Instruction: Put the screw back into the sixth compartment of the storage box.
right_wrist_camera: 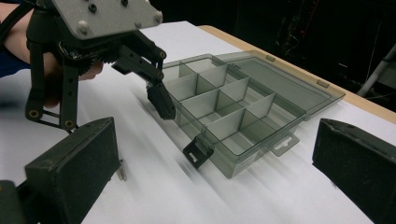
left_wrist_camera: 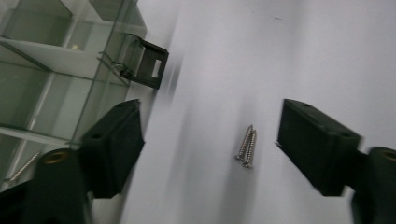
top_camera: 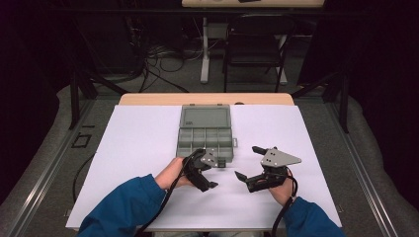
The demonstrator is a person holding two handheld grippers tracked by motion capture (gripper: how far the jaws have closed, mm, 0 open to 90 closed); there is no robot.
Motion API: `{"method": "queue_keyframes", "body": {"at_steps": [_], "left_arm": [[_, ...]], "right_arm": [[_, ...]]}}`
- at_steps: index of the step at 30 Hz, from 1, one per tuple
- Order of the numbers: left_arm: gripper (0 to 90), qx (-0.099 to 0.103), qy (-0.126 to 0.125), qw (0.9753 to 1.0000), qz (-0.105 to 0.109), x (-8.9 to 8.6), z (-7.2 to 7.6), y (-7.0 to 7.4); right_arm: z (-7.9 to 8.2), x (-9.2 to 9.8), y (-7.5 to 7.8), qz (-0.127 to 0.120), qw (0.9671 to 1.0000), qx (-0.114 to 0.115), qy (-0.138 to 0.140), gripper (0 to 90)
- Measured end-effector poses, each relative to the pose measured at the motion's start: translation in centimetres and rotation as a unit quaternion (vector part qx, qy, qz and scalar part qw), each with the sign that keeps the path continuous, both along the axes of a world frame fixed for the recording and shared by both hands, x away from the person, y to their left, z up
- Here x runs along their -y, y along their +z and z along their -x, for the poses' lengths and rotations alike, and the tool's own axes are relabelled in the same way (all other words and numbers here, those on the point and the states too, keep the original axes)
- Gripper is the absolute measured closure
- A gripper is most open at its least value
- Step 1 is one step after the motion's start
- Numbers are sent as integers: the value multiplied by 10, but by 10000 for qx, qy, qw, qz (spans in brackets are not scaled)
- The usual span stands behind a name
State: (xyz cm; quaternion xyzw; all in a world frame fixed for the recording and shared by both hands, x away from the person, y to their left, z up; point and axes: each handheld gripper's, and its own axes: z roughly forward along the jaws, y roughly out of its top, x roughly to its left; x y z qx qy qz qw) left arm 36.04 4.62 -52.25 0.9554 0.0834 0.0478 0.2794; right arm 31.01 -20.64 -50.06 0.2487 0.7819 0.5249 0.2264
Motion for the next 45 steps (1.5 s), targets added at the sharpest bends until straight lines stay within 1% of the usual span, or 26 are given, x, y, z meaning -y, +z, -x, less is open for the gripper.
{"method": "queue_keyframes", "body": {"at_steps": [1, 3, 4, 6, 7, 10, 12, 15, 17, 18, 20, 21, 22, 26, 27, 28, 29, 31, 33, 35, 39, 43, 45], "left_arm": [[336, -40, -67, 10000, -15, 1, 1, -2], [428, -27, -135, 9999, -45, 1, 2, -3], [456, -60, -170, 9998, -46, 2, 2, -4], [532, -67, -202, 9997, -88, 2, 2, -6], [563, -115, -220, 9997, -78, 2, 1, -7], [639, -172, -280, 9994, -135, 2, 1, -11], [672, -199, -323, 9991, -172, 3, 1, -12], [734, -234, -364, 9989, -162, 4, 1, -14], [765, -247, -377, 9988, -163, 3, 0, -14], [775, -221, -383, 9988, -210, 4, 1, -14], [793, -273, -416, 9985, -229, 3, 0, -15], [795, -299, -432, 9982, -281, 3, -1, -16], [796, -313, -425, 9983, -244, 3, -1, -17], [788, -317, -388, 9985, -218, 1, -2, -16], [788, -357, -369, 9985, -196, 1, -2, -15], [766, -390, -388, 9983, -179, 1, -1, -14], [766, -404, -437, 9980, -198, 2, 1, -13], [734, -506, -506, 9973, -169, 4, 5, -12], [723, -509, -563, 9968, -262, 6, 9, -12], [720, -534, -572, 9965, -287, 7, 12, -12], [721, -519, -576, 9962, -398, 7, 14, -15], [797, -527, -522, 9964, -418, 4, 12, -15], [832, -493, -511, 9966, -419, 3, 13, -15]], "right_arm": [[0, 0, 0, 3, 10000, 8, -4, 0], [0, -1, 0, -9, 10000, 23, 9, 0], [0, -1, 0, -5, 10000, 11, 18, 0], [0, -1, -1, 2, 10000, -6, 2, 0], [0, -1, -1, 1, 10000, -29, 1, 0], [-1, -1, -1, 7, 10000, -31, 1, 0], [-1, -1, -1, 18, 10000, -9, -5, 0], [-1, 0, 0, -1, 10000, -5, -17, 0], [0, 0, 0, 33, 10000, 7, -22, 0], [0, 0, 0, 30, 10000, 10, -18, 0], [-1, 0, 0, 33, 10000, 8, -30, 0], [-1, 0, 0, 24, 10000, 2, -15, 0], [-1, 0, 0, 39, 10000, -6, -33, 0], [-1, 0, 0, 25, 10000, 7, -14, 0], [-1, 0, 0, 11, 10000, 26, -5, 0], [-1, 0, 0, 17, 10000, 12, -16, 0], [-1, 0, 0, 17, 10000, 12, -16, 0], [-1, 0, 0, 25, 10000, -3, -12, 0], [-1, 0, 0, 18, 10000, 7, -13, 0], [-1, 0, 0, 22, 10000, -10, -9, 0], [-1, 0, 0, 22, 10000, -10, -4, 0], [-1, 1, 0, 15, 10000, -19, -1, 0], [-1, 0, 0, 7, 10000, -4, -13, 0]]}}
